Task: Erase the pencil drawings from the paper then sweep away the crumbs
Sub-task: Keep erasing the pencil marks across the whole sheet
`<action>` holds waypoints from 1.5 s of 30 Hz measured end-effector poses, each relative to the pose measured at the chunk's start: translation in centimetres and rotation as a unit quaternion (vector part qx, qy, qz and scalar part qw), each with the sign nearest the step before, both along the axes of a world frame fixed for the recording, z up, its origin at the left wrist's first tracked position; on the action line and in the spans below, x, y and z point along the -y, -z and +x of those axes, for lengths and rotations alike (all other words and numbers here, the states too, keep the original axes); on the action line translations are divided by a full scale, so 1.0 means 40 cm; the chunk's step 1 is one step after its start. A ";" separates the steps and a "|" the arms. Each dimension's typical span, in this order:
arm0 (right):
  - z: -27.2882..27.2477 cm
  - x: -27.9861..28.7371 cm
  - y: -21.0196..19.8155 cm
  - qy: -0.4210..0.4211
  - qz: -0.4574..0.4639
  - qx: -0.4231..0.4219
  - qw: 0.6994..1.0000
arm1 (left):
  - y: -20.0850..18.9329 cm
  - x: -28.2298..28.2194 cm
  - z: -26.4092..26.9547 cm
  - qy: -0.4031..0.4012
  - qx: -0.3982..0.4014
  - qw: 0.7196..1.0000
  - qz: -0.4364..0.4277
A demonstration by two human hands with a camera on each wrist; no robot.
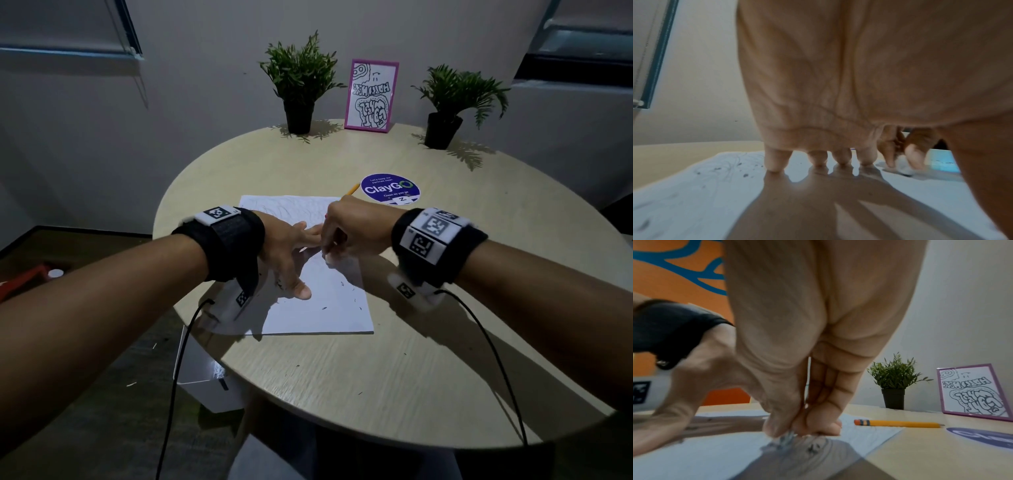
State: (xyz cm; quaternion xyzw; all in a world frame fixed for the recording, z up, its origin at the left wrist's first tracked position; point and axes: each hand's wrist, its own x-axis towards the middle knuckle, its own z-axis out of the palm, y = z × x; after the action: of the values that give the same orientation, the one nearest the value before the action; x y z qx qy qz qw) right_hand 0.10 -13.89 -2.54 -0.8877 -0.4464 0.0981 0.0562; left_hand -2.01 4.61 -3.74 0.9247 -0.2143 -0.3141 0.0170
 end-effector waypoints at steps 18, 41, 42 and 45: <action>-0.017 0.039 -0.002 0.028 0.015 -0.098 0.995 | -0.008 0.057 -0.034 -0.030 0.048 0.997 0.045; -0.012 0.027 0.005 0.053 0.044 -0.056 0.996 | 0.002 0.057 -0.014 -0.047 0.027 0.995 0.079; -0.017 0.027 0.007 0.055 0.049 -0.059 0.996 | 0.001 0.057 -0.016 -0.049 0.029 0.995 0.080; -0.048 0.022 0.000 0.017 0.022 -0.116 0.993 | -0.007 0.059 -0.023 -0.052 0.031 0.995 0.080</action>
State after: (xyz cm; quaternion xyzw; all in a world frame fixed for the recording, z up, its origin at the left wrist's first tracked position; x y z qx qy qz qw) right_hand -1.82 -14.77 -2.54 -0.8763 -0.4236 0.1899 0.1290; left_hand -2.95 2.24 -3.45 0.9422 -0.1409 -0.3004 -0.0471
